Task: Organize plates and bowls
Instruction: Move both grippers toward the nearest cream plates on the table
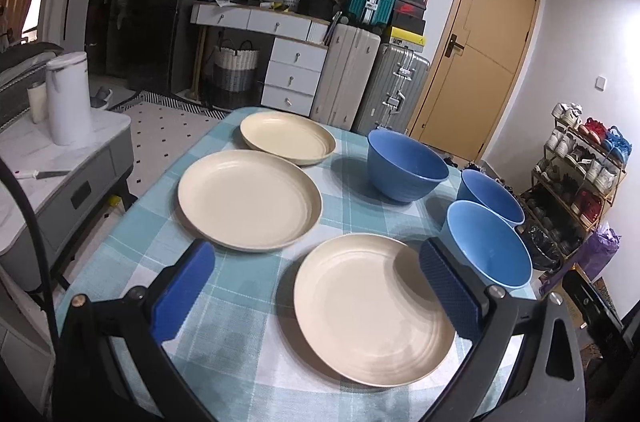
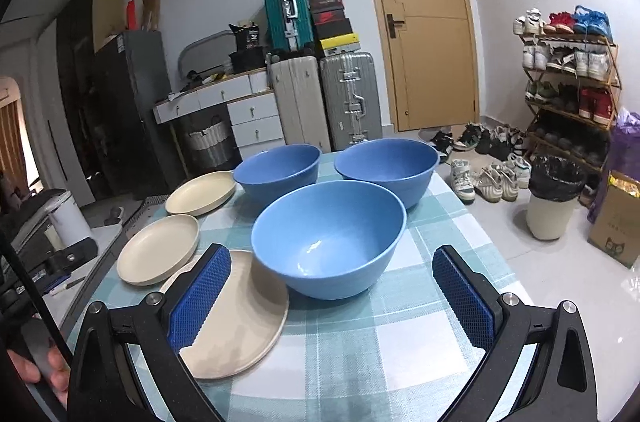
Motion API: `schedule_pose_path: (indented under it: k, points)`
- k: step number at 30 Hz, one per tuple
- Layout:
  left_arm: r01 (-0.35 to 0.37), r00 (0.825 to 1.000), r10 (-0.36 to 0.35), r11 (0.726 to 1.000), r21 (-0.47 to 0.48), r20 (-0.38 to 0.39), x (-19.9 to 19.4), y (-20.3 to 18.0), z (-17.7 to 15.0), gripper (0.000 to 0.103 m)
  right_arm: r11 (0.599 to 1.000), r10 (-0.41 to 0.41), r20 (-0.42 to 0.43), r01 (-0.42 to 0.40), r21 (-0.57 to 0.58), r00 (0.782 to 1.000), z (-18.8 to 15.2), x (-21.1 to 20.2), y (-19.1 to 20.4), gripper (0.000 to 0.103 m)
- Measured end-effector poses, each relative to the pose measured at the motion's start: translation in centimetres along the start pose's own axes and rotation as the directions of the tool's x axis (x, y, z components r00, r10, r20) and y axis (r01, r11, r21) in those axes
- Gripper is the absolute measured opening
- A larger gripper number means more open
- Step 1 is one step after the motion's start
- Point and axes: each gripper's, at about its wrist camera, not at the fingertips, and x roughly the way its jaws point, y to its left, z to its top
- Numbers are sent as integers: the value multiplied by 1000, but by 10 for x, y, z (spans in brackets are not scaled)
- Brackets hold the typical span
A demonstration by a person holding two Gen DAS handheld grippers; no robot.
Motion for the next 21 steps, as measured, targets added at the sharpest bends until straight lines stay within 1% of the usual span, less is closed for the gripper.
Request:
schedule_pose_path:
  k: [2, 3, 4, 6, 7, 9, 10, 11, 12, 13, 15, 19, 21]
  points:
    - [-6, 1000, 6, 1000, 6, 21, -4, 2, 2, 102, 996, 48, -41, -45, 72, 998, 1, 5, -7, 103]
    - [-7, 999, 7, 1000, 5, 31, -6, 5, 3, 102, 987, 110, -79, -100, 124, 991, 0, 11, -9, 103]
    - [-6, 999, 6, 1000, 4, 40, -8, 7, 4, 102, 980, 148, -110, -131, 152, 983, -2, 15, -8, 103]
    - [-14, 998, 13, 1000, 4, 55, -12, 12, 5, 102, 967, 210, -167, -181, 178, 963, -7, 22, -2, 103]
    - [-17, 998, 17, 1000, 7, 55, -12, 14, 6, 102, 967, 221, -191, -190, 171, 956, -11, 25, 3, 103]
    - [-29, 999, 29, 999, 14, 38, -10, 18, 5, 102, 977, 197, -231, -171, 129, 953, -16, 30, 14, 102]
    - [-34, 999, 34, 999, 14, 24, -8, 20, 5, 102, 978, 194, -240, -168, 125, 951, -18, 32, 17, 97]
    - [-33, 999, 33, 999, 8, 10, -5, 23, 5, 102, 976, 201, -259, -172, 131, 945, -20, 35, 19, 90]
    - [-30, 1000, 30, 1000, -2, 2, -4, 24, 5, 102, 975, 206, -273, -174, 135, 940, -22, 39, 21, 86]
    - [-26, 1000, 26, 1000, -17, -9, -2, 27, 5, 102, 974, 210, -294, -173, 146, 933, -25, 43, 21, 80]
    - [-30, 999, 29, 999, -28, -22, 1, 28, 5, 102, 971, 219, -318, -172, 168, 922, -29, 48, 20, 77]
    - [-30, 997, 29, 999, -13, -67, 10, 24, 1, 102, 969, 219, -320, -169, 179, 922, -28, 52, 19, 68]
    - [-41, 995, 42, 999, 11, -91, 14, 20, -3, 102, 972, 215, -337, -167, 166, 917, -30, 55, 23, 67]
